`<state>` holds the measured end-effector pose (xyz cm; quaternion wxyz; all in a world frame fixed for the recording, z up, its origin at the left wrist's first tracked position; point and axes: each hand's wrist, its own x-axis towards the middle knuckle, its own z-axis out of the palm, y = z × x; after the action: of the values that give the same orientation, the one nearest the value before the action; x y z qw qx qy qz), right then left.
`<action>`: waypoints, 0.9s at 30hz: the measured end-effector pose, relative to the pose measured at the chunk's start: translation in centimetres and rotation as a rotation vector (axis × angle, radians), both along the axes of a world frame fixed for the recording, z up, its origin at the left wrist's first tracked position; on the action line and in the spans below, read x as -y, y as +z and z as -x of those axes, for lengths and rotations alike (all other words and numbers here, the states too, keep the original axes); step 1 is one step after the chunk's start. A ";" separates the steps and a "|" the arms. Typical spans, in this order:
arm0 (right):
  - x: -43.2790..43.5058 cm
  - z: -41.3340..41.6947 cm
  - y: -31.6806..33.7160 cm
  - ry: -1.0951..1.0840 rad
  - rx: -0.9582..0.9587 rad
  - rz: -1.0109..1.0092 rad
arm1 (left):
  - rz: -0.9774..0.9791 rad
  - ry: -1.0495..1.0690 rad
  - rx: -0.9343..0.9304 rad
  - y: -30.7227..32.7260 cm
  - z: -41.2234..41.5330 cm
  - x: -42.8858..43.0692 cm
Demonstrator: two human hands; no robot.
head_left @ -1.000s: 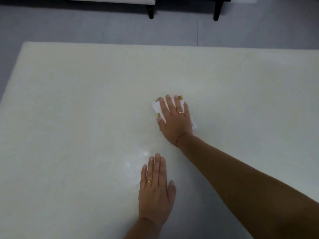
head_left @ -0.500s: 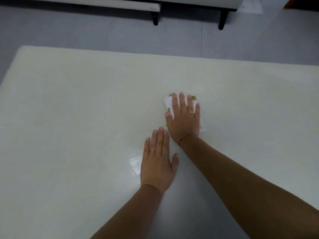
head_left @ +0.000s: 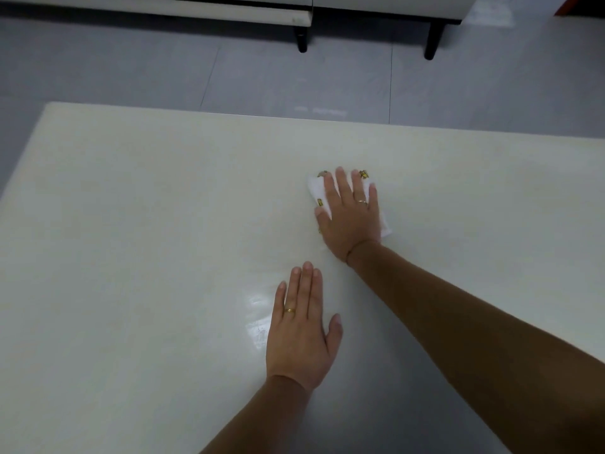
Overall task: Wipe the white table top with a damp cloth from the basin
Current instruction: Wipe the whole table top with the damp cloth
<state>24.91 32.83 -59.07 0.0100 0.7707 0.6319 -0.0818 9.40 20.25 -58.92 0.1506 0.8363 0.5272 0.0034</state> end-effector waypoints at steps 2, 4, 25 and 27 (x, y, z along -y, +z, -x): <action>-0.3 -2.1 0.2 0.184 0.010 -0.004 | -0.006 0.000 0.016 -0.1 0.0 0.0; -1.1 -5.3 0.1 0.167 0.032 -0.022 | -0.005 -0.001 0.038 -0.1 0.0 0.0; -6.1 -8.7 0.0 -0.378 -0.042 0.015 | -0.030 0.008 0.059 0.5 -3.9 -4.2; -7.4 -6.2 0.1 -0.395 -0.067 -0.001 | -0.020 0.012 0.018 -0.2 -4.0 -4.2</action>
<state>31.15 40.26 -59.01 -0.0276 0.8766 0.4683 -0.1076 13.36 24.44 -59.11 0.1467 0.8344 0.5310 0.0170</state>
